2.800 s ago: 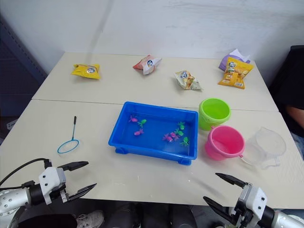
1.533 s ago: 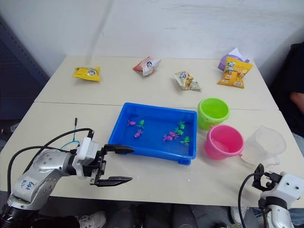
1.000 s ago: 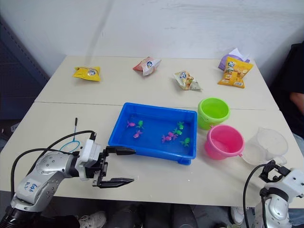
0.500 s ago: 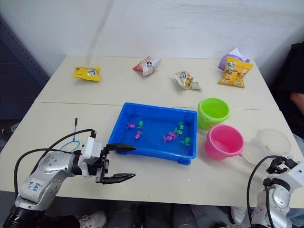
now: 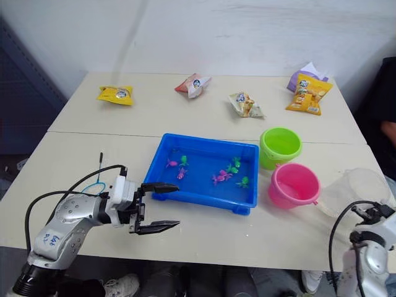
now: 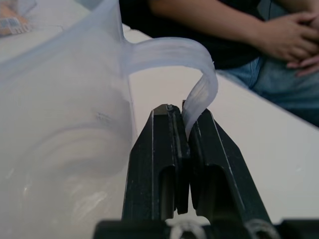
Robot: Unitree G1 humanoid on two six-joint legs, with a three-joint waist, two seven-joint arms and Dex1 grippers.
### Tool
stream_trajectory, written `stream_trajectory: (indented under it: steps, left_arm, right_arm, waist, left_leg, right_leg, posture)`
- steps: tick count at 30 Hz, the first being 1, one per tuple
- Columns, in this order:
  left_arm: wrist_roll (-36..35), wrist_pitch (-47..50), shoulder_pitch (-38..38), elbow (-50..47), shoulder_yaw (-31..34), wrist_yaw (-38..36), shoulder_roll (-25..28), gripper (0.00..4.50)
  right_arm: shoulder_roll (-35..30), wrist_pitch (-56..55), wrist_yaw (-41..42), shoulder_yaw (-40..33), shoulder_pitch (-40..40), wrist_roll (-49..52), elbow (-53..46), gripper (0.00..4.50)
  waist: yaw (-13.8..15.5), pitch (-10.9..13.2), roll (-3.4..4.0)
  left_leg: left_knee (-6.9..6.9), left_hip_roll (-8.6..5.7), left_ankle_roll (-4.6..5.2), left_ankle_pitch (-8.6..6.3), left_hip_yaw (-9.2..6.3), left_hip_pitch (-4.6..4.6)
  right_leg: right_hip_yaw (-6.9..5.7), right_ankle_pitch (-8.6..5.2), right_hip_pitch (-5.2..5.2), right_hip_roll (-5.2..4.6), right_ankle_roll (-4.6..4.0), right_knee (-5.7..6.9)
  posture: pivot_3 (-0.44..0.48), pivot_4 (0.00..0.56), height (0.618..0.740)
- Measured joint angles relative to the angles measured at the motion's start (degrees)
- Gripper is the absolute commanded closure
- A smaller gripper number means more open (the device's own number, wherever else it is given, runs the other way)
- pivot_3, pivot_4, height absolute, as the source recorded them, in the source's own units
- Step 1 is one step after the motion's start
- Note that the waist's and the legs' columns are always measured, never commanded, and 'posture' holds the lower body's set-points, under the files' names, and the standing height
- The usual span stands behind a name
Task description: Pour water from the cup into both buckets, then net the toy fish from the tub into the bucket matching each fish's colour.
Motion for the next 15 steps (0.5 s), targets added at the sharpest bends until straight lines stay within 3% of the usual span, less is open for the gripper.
stream_trajectory:
  steps: [8, 15]
  left_arm:
    - [-1.04, 1.62, -5.89, 2.04, -0.95, -1.62, -1.68, 0.0]
    - [-0.62, 1.43, -6.35, 5.08, -4.0, -2.36, -4.59, 0.0]
  right_arm:
    - [-9.75, -0.83, 6.89, 0.07, 9.08, -8.94, -9.04, 4.44]
    - [-13.97, -2.03, 11.05, 0.06, 11.07, -15.77, -12.07, 4.44]
  waist:
    - [-0.08, 0.02, -0.03]
    - [0.08, 0.1, -0.17]
  left_leg:
    - [0.0, 0.0, -0.03, 0.01, 0.05, 0.03]
    - [0.0, 0.0, -0.06, 0.03, 0.07, 0.04]
  right_leg:
    - [0.02, 0.0, 0.01, 0.06, 0.07, -0.01]
    - [0.05, 0.0, 0.01, 0.08, 0.1, -0.03]
  posture:
    - [0.0, 0.15, 0.738]
    - [0.0, 0.15, 0.738]
